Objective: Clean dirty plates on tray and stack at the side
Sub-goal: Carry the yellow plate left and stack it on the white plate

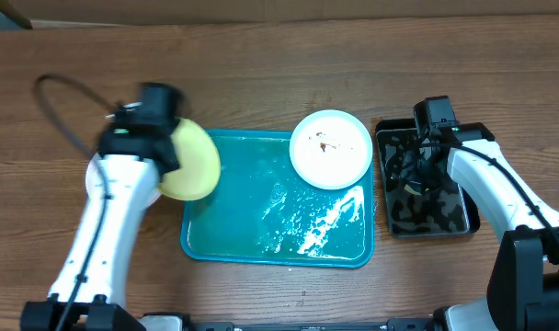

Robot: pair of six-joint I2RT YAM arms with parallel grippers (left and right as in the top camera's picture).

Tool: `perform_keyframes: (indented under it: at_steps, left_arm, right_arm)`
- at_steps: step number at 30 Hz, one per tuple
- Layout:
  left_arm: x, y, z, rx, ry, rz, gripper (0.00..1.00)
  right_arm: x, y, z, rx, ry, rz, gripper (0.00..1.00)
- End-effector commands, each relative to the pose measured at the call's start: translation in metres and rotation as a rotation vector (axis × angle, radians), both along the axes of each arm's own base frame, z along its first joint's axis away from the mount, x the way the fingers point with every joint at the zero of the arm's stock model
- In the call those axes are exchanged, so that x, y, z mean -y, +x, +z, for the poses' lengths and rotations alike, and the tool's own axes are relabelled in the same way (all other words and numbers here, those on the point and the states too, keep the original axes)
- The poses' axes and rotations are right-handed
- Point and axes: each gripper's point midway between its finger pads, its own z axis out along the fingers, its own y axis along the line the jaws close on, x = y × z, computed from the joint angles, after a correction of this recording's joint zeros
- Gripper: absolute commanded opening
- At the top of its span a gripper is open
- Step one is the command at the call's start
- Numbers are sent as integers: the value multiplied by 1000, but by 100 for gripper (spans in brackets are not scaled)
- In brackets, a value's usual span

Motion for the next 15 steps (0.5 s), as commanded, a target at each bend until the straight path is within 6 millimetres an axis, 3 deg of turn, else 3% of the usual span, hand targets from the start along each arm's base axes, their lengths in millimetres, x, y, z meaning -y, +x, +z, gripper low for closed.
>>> perform_keyframes:
  at_steps: [1, 9, 15]
  left_arm:
    - [-23, -3, 0, 41, -169, 77, 4]
    - [-97, -23, -16, 92, -300, 341, 4]
    - [-120, -27, -40, 58, -328, 418, 4]
  right_arm:
    - [1, 1, 7, 28, 0, 2, 6]
    - [1, 1, 7, 29, 1, 2, 6]
    - [1, 1, 7, 26, 0, 2, 6]
